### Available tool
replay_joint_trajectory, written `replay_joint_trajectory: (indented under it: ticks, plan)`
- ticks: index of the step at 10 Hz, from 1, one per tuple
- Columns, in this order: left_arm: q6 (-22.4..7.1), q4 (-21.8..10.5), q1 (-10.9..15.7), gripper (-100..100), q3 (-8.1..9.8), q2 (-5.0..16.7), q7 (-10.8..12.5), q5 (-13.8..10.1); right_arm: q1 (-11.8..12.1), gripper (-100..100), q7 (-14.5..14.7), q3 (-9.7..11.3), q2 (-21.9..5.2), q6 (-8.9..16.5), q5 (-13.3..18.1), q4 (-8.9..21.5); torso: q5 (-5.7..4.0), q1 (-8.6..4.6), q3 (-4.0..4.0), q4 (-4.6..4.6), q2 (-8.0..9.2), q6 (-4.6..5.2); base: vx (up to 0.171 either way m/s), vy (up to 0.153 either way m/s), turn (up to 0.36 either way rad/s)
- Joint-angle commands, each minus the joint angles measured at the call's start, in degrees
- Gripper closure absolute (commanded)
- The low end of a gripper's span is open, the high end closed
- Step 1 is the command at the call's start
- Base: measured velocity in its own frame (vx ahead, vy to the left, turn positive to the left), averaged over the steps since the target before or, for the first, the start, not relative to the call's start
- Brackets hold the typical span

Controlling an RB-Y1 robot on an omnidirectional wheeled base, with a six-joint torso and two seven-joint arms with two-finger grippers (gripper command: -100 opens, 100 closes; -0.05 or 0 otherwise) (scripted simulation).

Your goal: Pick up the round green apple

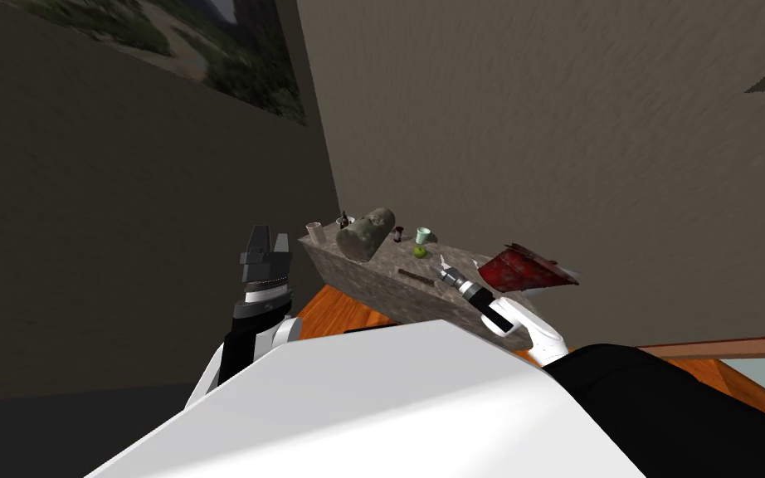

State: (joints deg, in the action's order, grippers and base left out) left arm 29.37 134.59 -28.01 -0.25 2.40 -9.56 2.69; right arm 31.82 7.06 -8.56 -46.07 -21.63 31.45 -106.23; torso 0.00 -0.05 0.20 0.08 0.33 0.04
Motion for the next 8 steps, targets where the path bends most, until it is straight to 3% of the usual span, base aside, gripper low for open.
replay_joint_trajectory:
  ticks: [1,3,8]
  plan:
    - [0.0,0.0,0.0,0,0.0,0.0,0.0,0.0,0.3,-100,0.0,0.0,-2.9,0.9,1.2,0.9,0.0,0.0,0.0,0.0,0.0,0.0,-0.047,0.028,0.201]
    - [0.0,0.0,0.0,0,0.0,0.0,0.0,0.0,0.7,-100,0.0,-0.1,-4.9,1.3,2.0,1.5,0.03,0.12,-0.11,-0.04,-0.18,-0.03,-0.02,0.027,0.18]
    - [0.0,0.0,0.0,0,0.0,0.0,0.0,0.0,3.1,-100,0.8,-0.8,-13.5,2.7,6.5,4.5,0.02,0.09,-0.17,-0.07,-0.29,-0.01,-0.011,0.023,0.208]
